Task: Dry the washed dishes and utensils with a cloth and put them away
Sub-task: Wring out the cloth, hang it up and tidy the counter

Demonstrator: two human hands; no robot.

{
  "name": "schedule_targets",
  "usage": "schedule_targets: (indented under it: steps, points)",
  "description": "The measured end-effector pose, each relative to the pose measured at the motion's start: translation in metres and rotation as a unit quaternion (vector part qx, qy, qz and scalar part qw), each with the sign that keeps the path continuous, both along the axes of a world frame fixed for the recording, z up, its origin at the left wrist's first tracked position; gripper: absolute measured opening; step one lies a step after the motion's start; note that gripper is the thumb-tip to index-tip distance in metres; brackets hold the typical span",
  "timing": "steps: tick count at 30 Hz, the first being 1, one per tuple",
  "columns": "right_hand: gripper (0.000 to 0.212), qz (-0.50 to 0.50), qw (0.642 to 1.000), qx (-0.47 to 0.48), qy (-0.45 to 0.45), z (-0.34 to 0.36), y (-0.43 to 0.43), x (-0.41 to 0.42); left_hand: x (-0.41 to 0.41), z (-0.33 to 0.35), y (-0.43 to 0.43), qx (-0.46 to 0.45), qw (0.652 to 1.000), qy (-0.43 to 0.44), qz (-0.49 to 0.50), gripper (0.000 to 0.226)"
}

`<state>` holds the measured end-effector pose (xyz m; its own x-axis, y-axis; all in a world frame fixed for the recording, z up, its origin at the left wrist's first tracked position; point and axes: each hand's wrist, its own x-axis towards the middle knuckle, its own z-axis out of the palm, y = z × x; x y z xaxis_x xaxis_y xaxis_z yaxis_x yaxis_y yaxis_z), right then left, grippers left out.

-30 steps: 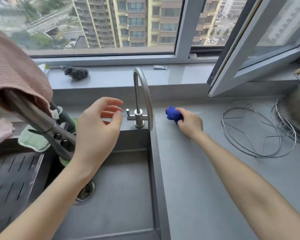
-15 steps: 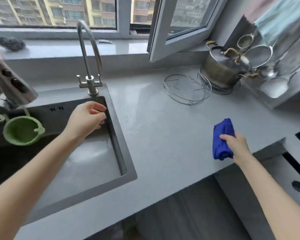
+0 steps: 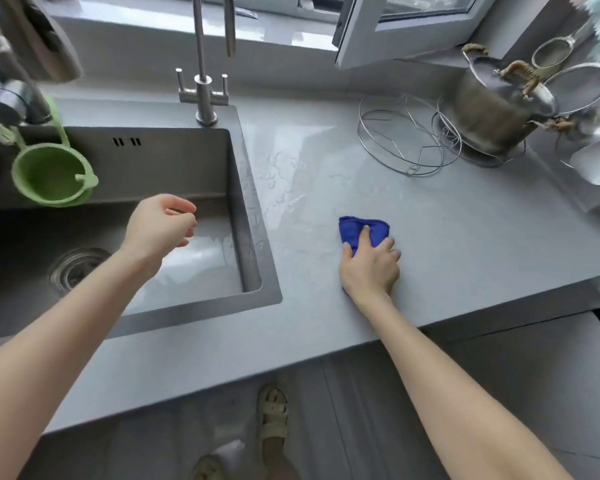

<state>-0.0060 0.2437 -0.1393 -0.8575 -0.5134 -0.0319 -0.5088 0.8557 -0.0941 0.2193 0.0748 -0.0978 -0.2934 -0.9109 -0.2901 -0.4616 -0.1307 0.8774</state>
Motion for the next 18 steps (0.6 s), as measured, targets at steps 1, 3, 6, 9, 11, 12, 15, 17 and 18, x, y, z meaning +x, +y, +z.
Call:
schedule_targets:
  steps: [1, 3, 6, 9, 11, 12, 15, 17, 18]
  points:
    - [0.057, 0.035, 0.999, -0.004, -0.005, -0.002, -0.020, 0.023, 0.004, -0.002, 0.000, 0.000, 1.000, -0.002, 0.006, 0.023]
    - [0.057, 0.106, 0.994, -0.007, -0.025, -0.004, -0.057, 0.065, 0.010, -0.004, 0.001, 0.000, 1.000, -0.002, 0.014, 0.022]
    - [0.054, 0.185, 0.980, -0.031, -0.066, 0.000, -0.089, 0.098, 0.013, 0.001, 0.000, -0.007, 1.000, 0.002, 0.024, 0.020]
    - [0.043, 0.180, 0.956, -0.173, -0.154, 0.006, -0.080, 0.071, 0.007, 0.007, -0.004, -0.018, 0.999, 0.008, 0.026, 0.022]
    - [0.037, 0.114, 0.940, -0.273, -0.170, 0.012, -0.059, 0.031, -0.002, 0.009, -0.008, -0.019, 0.999, 0.015, 0.022, 0.022]
    - [0.032, 0.069, 0.931, -0.315, -0.168, 0.013, -0.044, 0.005, -0.008, 0.009, -0.009, -0.018, 1.000, 0.016, 0.018, 0.021]
    - [0.027, -0.063, 0.923, -0.358, -0.127, 0.014, 0.011, -0.078, -0.030, 0.007, -0.016, -0.011, 1.000, 0.025, 0.011, 0.020]
    - [0.037, -0.140, 0.935, -0.314, -0.088, 0.011, 0.051, -0.129, -0.047, 0.003, -0.022, -0.001, 0.999, 0.031, 0.009, 0.021]
    - [0.045, -0.179, 0.944, -0.268, -0.072, 0.008, 0.068, -0.151, -0.056, 0.001, -0.026, 0.002, 0.999, 0.031, 0.009, 0.022]
